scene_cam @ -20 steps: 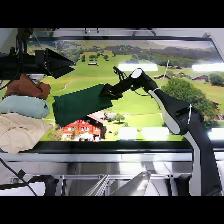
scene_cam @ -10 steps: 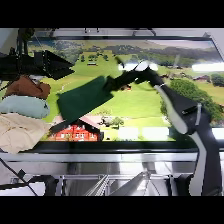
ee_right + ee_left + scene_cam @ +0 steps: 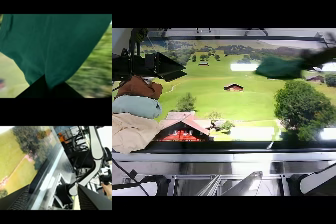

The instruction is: Fold the shirts.

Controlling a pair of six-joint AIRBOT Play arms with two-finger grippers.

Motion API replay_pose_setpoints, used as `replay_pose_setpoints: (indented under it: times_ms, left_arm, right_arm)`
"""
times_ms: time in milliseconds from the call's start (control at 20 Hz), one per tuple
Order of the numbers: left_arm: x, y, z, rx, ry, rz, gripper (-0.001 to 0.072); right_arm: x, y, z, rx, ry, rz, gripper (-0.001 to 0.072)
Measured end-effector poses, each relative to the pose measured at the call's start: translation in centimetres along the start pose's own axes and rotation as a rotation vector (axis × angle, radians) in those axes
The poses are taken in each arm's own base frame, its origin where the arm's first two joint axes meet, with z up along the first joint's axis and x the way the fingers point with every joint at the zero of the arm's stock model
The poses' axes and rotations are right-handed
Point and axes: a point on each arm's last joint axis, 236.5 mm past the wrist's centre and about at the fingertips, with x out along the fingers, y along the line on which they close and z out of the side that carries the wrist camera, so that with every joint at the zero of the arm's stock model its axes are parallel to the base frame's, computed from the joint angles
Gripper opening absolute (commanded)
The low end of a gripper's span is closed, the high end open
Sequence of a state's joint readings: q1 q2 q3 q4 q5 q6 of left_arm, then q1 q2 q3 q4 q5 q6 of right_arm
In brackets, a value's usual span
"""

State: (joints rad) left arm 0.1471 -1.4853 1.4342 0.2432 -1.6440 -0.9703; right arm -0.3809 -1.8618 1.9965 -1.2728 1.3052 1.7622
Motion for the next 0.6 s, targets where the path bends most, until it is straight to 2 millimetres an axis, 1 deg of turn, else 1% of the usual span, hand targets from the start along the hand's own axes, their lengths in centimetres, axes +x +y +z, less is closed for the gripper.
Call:
replay_pose_setpoints:
  times_ms: [50,100,150,200,250,300,400,450,550,600]
  left_arm:
    - [0.0,0.0,-0.1,0.0,0.003,-0.002,0.0637]
    - [0.0,-0.1,-0.2,0.0,0.009,-0.005,0.0638]
    - [0.0,-0.2,-0.3,0.0,0.014,-0.008,0.0638]
    - [0.0,-0.3,-0.4,0.001,0.019,-0.011,0.0638]
    - [0.1,-0.3,-0.5,0.001,0.023,-0.014,0.0638]
    - [0.2,-0.4,-0.6,0.002,0.026,-0.016,0.0638]
    - [0.5,-0.6,-0.8,0.004,0.037,-0.022,0.0638]
    - [0.8,-0.8,-0.9,0.005,0.043,-0.026,0.0638]
    - [1.4,-1.1,-1.1,0.01,0.058,-0.035,0.0638]
    - [1.7,-1.3,-1.3,0.012,0.066,-0.04,0.0638]
  right_arm:
    - [-1.7,-4.4,0.7,0.052,-0.009,-0.067,0.002]
    - [-3.6,-9.2,0.7,0.113,-0.008,-0.14,0.0021]
    - [-5.0,-12.9,0.4,0.164,-0.006,-0.195,0.002]
    - [-6.7,-17.4,-0.4,0.232,0.001,-0.259,0.002]
    - [-8.0,-21.0,-1.7,0.289,0.016,-0.305,0.002]
    - [-9.3,-24.5,-3.5,0.347,0.038,-0.345,0.0021]
    - [-11.0,-30.0,-7.7,0.455,0.08,-0.397,0.0021]
    - [-11.5,-32.2,-10.0,0.506,0.099,-0.415,0.0021]
    - [-11.8,-35.3,-14.8,0.597,0.138,-0.439,0.0022]
    - [-11.6,-36.2,-16.9,0.633,0.149,-0.442,0.0022]
